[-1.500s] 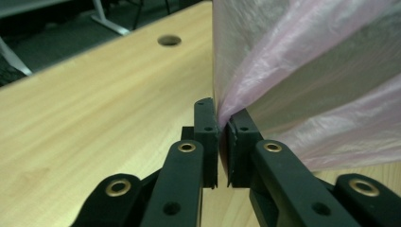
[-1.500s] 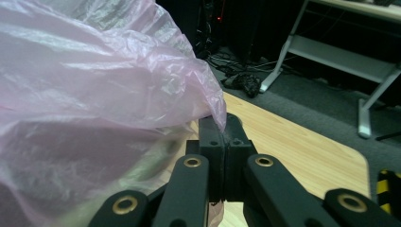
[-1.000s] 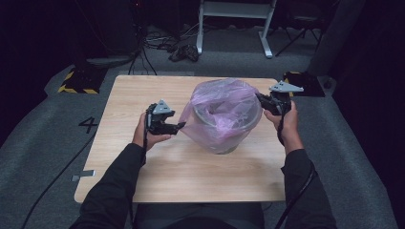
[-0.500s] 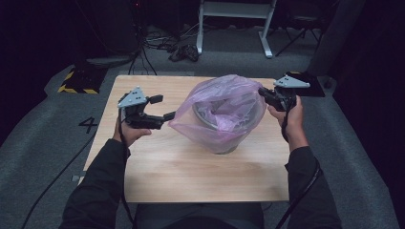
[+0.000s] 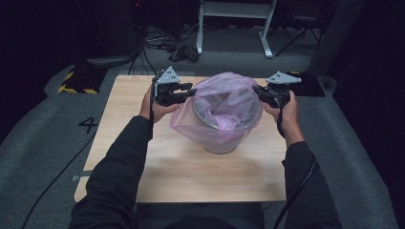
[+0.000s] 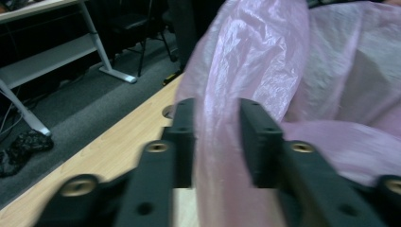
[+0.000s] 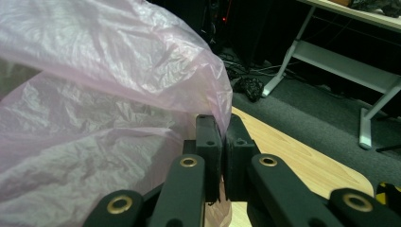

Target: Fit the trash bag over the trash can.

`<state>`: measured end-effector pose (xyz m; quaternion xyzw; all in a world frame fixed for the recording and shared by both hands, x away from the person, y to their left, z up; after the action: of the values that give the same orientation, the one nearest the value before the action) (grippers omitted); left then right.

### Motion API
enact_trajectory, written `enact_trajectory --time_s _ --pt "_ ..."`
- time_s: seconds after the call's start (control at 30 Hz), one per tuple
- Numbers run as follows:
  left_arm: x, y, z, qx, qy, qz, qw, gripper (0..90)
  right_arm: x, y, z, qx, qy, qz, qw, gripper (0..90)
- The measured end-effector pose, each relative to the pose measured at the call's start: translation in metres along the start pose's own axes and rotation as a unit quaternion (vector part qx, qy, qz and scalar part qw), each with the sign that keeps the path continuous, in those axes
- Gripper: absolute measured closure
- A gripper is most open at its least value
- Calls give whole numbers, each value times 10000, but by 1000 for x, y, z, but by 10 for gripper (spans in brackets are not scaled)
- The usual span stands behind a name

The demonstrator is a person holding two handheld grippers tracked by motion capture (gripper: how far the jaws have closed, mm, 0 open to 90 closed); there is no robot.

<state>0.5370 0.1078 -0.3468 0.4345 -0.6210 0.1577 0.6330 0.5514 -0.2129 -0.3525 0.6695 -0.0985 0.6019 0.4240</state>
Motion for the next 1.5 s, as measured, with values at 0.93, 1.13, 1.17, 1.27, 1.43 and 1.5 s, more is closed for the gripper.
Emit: enact_trajectory --time_s 0.93,1.13,1.17,1.27,1.43,1.5 --pt "-64 -87 -22 171 1158 -940 9887 900 -51 -39 29 304 -938 -216 9949 874" --pt "-88 -72 -20 134 1178 -946 9884 882 -68 -28 25 404 -877 -302 9949 790" --pt "-92 -66 -23 228 1290 -912 9872 820 -70 -26 24 389 -807 -324 9955 761" --pt "-101 -48 -27 284 1433 -759 9863 658 -76 -14 21 408 -653 -367 9964 663" --pt "-108 -12 -30 430 1020 -746 9910 437 -79 12 24 212 -554 -370 9976 468" --pt "-107 2 -33 415 1060 -648 9914 371 -78 21 24 152 -485 -354 9981 422"
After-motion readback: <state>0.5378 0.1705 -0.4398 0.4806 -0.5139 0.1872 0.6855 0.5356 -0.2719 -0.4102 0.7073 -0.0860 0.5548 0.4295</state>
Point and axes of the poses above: each handheld gripper's, and its own axes: y roughly backward along the jaws, x roughly out of its top, z roughly to its right, the point moved 4 cm from there along -y, roughly forward along the jaws, and after that the axes turned 12 degrees about x, right-handed, at the moved point
